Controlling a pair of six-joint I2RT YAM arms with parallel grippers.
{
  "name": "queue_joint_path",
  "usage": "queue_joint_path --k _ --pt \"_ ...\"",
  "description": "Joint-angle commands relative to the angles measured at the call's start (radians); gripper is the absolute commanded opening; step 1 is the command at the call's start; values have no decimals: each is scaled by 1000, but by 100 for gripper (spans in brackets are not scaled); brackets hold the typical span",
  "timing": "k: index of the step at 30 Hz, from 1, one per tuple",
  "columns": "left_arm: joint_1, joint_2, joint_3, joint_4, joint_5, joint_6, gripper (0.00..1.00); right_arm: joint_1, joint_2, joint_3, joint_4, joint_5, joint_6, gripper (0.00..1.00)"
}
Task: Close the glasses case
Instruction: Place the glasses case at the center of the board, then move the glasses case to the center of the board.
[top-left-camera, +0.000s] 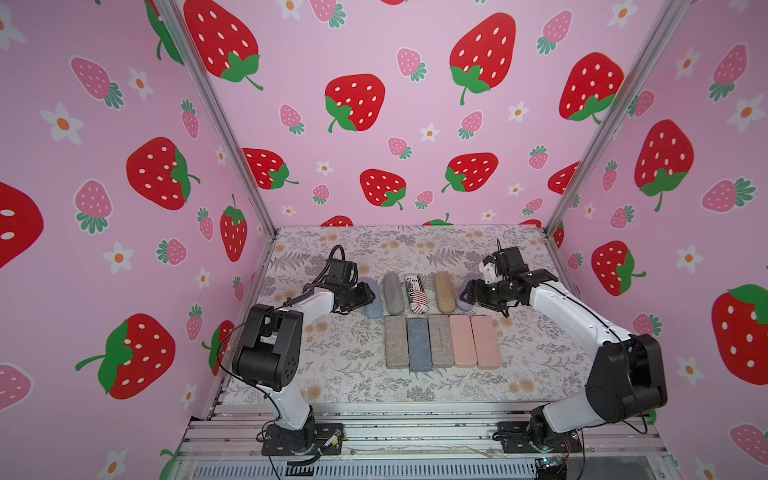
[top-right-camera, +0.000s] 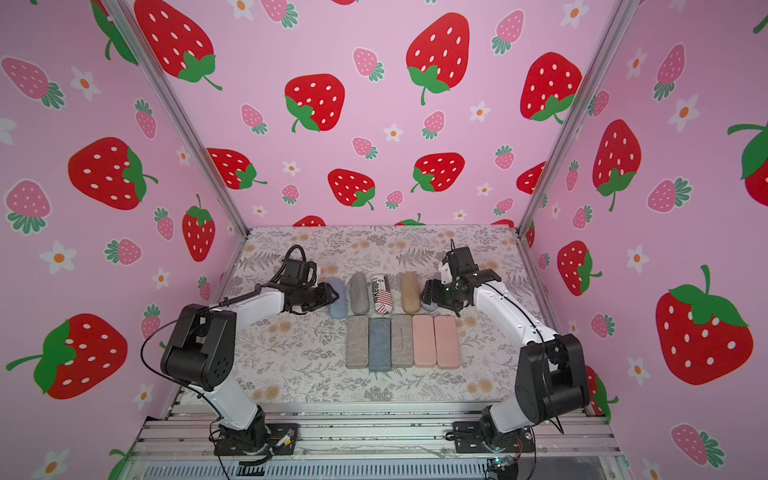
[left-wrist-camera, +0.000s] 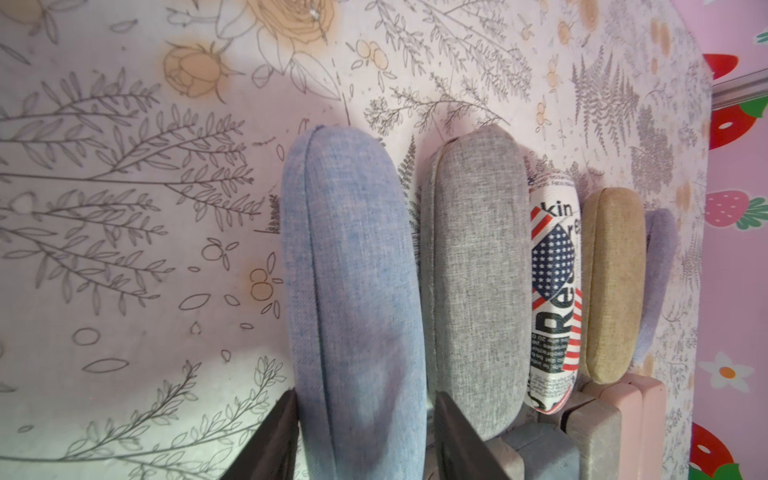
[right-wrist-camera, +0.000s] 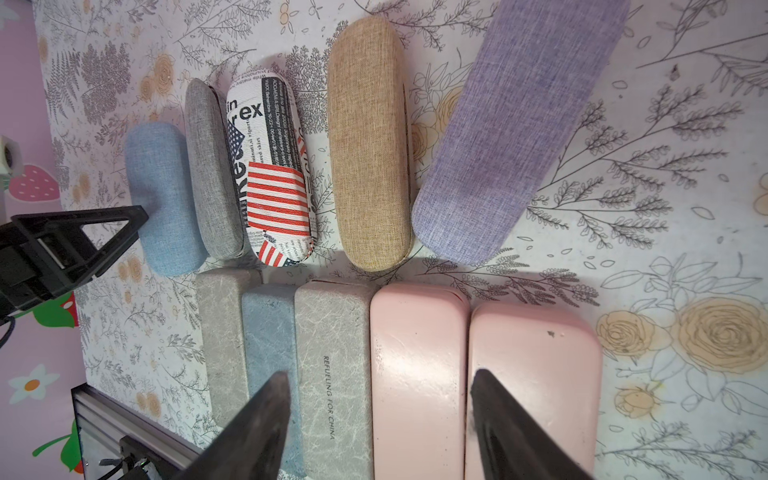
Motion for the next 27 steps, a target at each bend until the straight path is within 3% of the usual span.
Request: queue_joint_path --k 1,22,24,27 --pt "5 -21 36 -27 -11 23 51 9 10 26 -23 9 2 70" --pt "16 -56 35 -86 -59 30 50 -7 65 122 -99 149 -49 72" --pt "19 -78 32 -100 -79 26 46 -21 86 143 -118 174 -53 61" --pt "27 -100 32 -123 -109 30 30 -47 126 173 -139 183 -70 30"
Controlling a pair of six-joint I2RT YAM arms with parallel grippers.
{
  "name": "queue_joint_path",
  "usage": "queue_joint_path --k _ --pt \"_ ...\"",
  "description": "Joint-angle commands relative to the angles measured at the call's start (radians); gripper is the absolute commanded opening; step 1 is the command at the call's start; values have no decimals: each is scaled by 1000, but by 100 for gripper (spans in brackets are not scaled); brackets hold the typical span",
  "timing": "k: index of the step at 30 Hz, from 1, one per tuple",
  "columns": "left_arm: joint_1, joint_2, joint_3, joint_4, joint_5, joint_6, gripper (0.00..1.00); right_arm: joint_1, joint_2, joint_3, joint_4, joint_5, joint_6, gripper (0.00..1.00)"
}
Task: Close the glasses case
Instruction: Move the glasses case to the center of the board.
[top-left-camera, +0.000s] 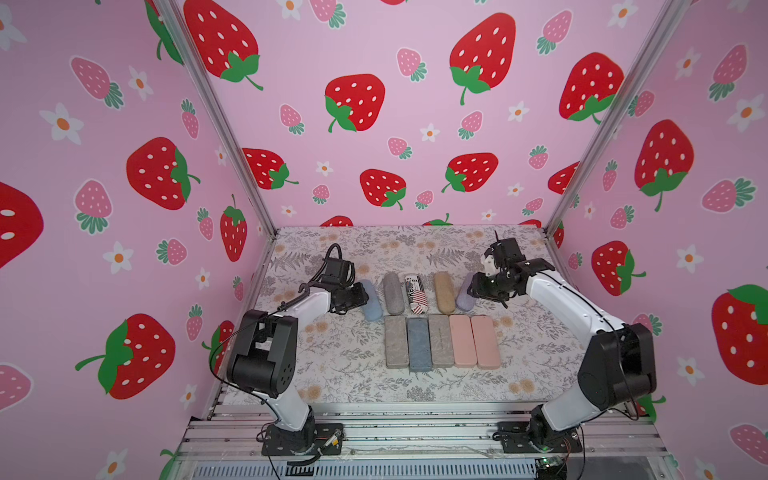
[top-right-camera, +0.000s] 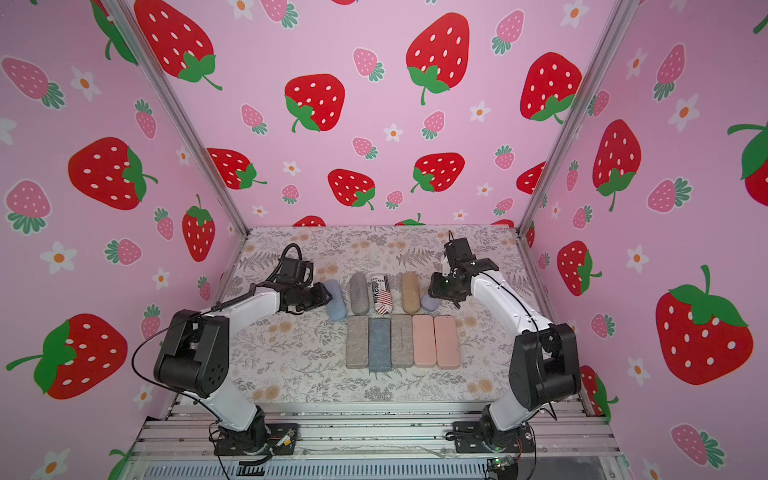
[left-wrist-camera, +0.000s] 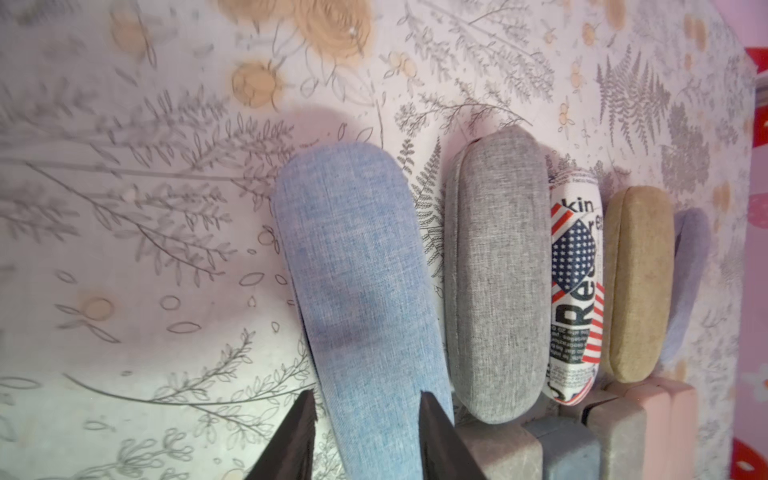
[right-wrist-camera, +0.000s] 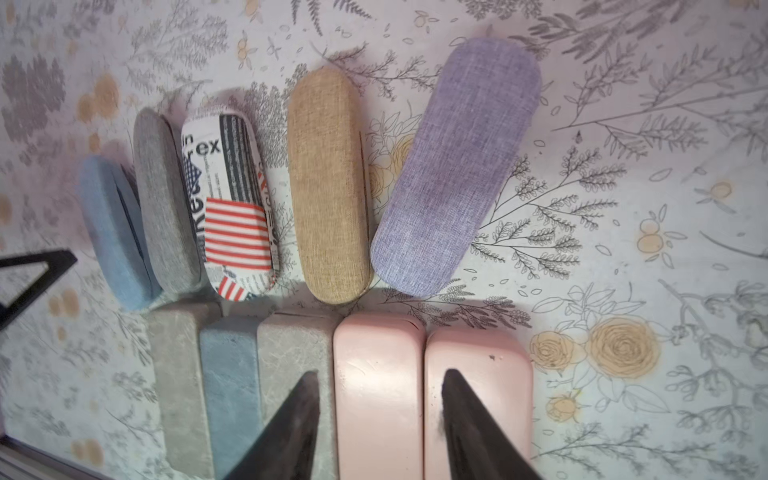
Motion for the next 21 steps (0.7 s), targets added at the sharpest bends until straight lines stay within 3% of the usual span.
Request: queue_joint_path --k 1,3,9,21 --pt "17 -33 30 -50 -48 11 24 -33 46 38 -54 30 -28 21" --pt "27 -28 37 -65 -47 17 15 -57 72 54 -62 5 -39 0" --pt "42 0 43 -87 -53 15 0 -112 139 74 -74 24 -38 0" --pt "42 132 101 -111 -56 17 0 -157 271 105 -100 118 -52 0"
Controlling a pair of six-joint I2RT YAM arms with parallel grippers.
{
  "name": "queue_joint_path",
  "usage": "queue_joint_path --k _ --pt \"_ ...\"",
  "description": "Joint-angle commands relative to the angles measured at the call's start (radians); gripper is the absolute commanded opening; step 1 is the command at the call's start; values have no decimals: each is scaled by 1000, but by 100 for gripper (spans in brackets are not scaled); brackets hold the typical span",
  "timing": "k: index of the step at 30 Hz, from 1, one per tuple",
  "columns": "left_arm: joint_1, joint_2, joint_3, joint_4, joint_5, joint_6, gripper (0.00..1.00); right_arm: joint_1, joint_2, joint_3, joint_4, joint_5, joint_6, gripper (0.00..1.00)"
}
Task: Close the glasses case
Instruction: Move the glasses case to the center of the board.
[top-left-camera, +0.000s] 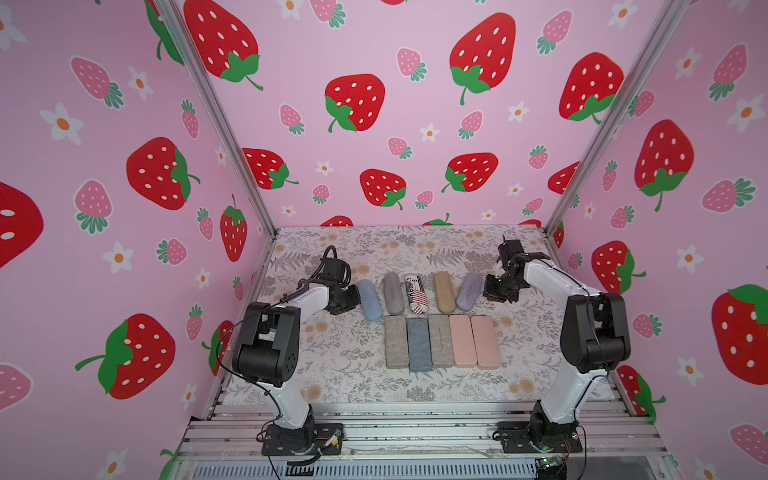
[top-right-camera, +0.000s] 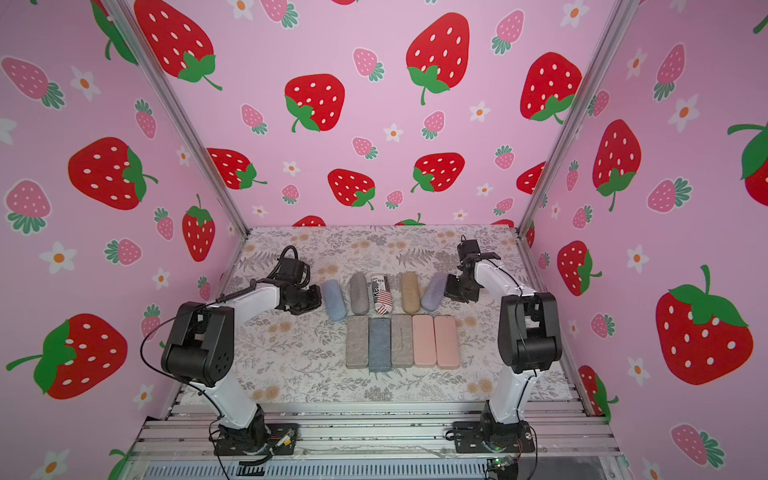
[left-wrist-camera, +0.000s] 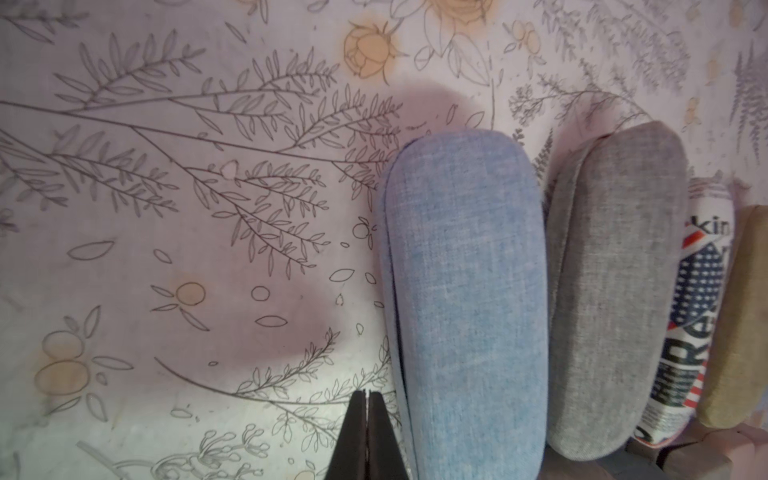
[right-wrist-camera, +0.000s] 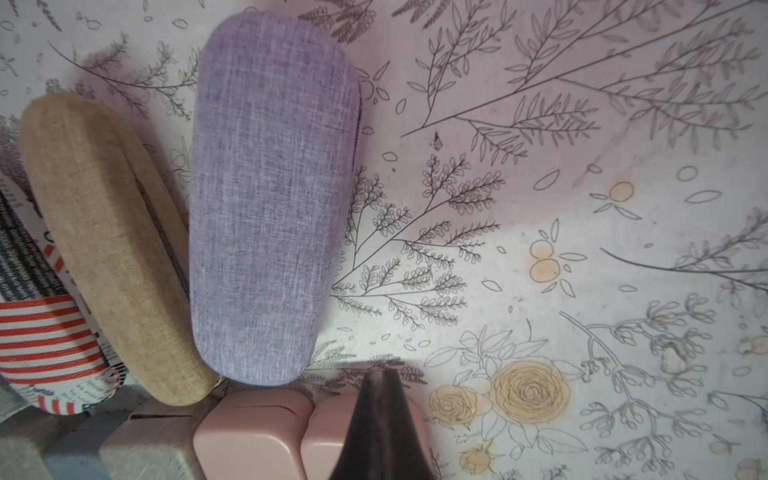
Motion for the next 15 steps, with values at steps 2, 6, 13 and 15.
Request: queue_joint_path --k 2,6,13,15 --pt "1 50 63 -21 -6 8 0 -14 46 42 -34 27 -15 0" --pt "-6 104 105 -27 4 9 0 -17 91 65 -35 29 -21 1" --pt "-36 176 165 -36 4 12 0 -20 144 91 -39 39 -30 2" --pt "-49 196 185 -38 7 13 0 -23 157 94 -39 43 -27 3"
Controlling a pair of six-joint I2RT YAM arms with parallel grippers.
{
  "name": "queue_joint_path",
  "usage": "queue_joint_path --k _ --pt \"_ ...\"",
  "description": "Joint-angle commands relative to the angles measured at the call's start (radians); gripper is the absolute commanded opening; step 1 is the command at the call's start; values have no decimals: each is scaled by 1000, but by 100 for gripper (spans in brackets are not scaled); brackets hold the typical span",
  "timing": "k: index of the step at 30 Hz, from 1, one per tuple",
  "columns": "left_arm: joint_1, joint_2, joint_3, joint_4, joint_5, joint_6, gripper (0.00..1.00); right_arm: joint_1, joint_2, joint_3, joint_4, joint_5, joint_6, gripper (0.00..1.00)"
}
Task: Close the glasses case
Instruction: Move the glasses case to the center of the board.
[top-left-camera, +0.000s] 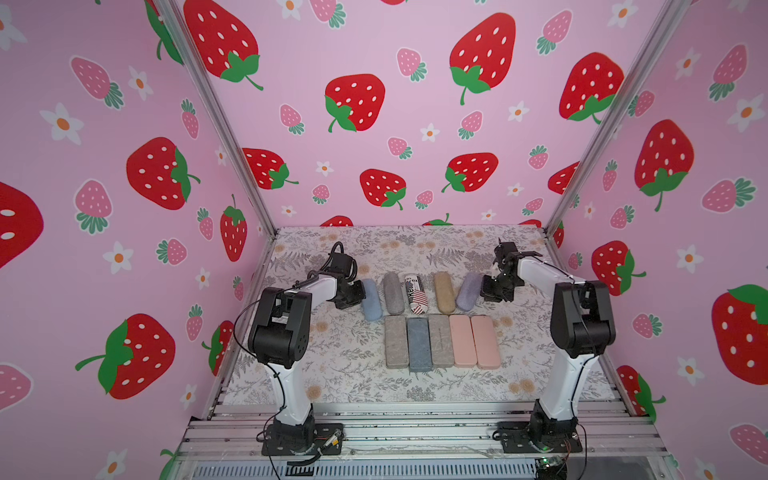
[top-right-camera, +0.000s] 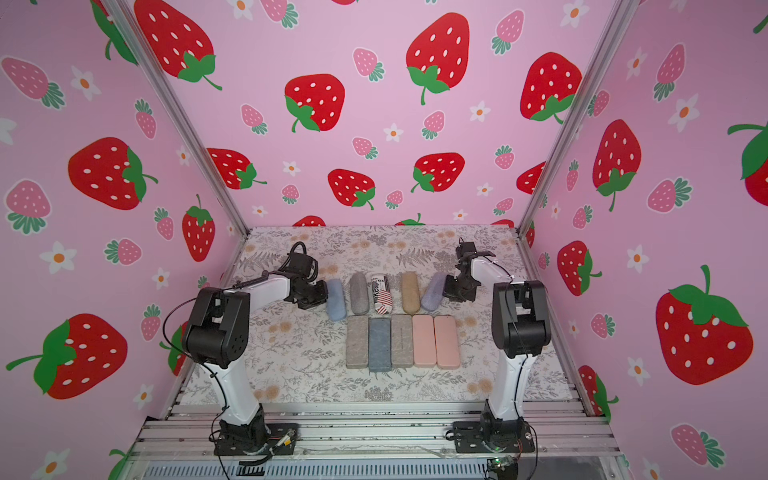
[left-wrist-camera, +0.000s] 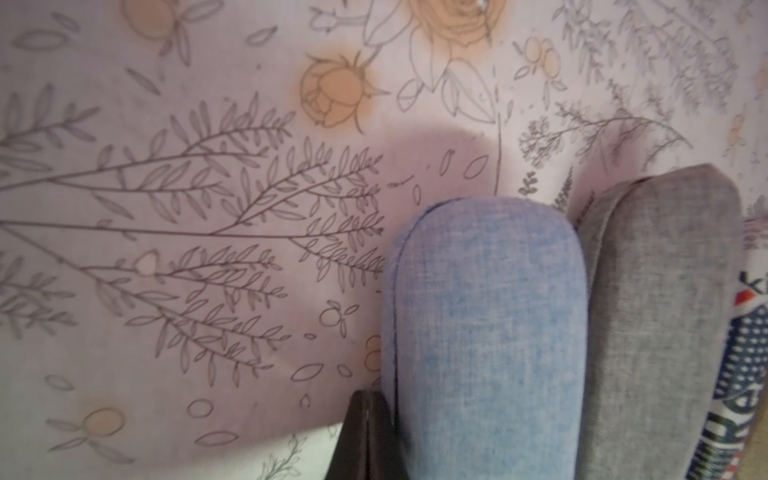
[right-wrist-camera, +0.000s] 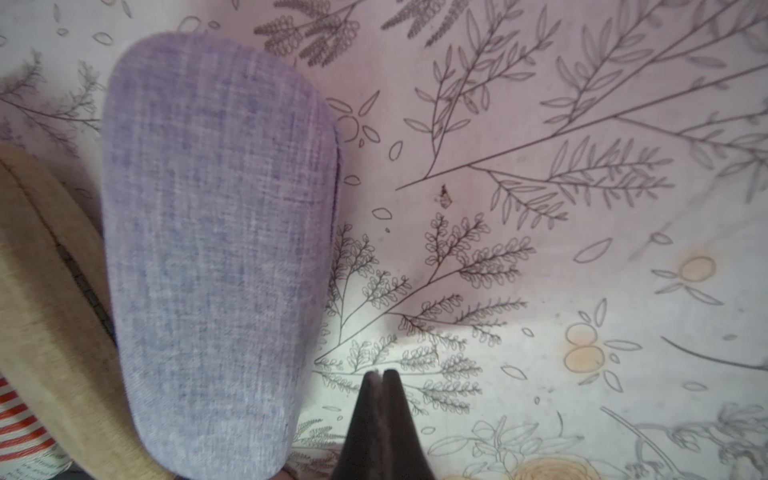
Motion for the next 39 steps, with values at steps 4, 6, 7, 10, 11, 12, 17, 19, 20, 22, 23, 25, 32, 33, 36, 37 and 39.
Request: queue_joint_path --k 4,6,7,10,11,12,17,19,20,22,23,25,32,33,36,37,39 --pt "-56 70 84 -43 1 1 0 -13 48 34 -23 2 -4 4" --pt "-72 81 102 -47 0 -5 0 -13 57 38 -19 0 -4 4" --pt "-79 87 110 -49 -4 -9 0 -13 65 42 -18 -4 -5 4" --pt "-99 99 132 -53 -10 -24 0 -13 82 53 -13 -18 -4 4" --pt "-105 101 137 -54 -12 -30 0 -13 86 57 -13 -22 -4 4" --pt "-110 103 143 -55 -15 -35 0 -12 90 60 -9 -25 -6 4" --pt "-125 114 165 -54 -19 -56 0 -13 111 84 -7 -49 -19 4" --pt "-134 119 176 -57 -21 -56 0 -13 117 93 -7 -52 -32 4" --pt "-136 122 182 -58 -21 -57 0 -13 119 97 -7 -53 -37 4" --pt "-146 129 196 -61 -21 -57 0 -13 119 102 -7 -54 -53 3" --pt "-148 133 205 -65 -18 -58 0 -13 119 105 -7 -54 -59 4" --pt "-157 144 226 -72 -19 -57 0 -13 119 109 22 -54 -71 4" --pt "-191 178 288 -92 -21 -63 0 -13 115 125 42 -73 -109 3" --pt "-196 182 294 -94 -21 -65 0 -13 116 127 46 -80 -114 3" --pt "-207 188 306 -98 -23 -69 0 -12 112 131 50 -93 -131 3" --pt "-209 189 308 -98 -23 -71 0 -10 110 130 48 -98 -134 3" --pt "-215 189 309 -97 -24 -74 0 -6 104 123 53 -107 -140 3"
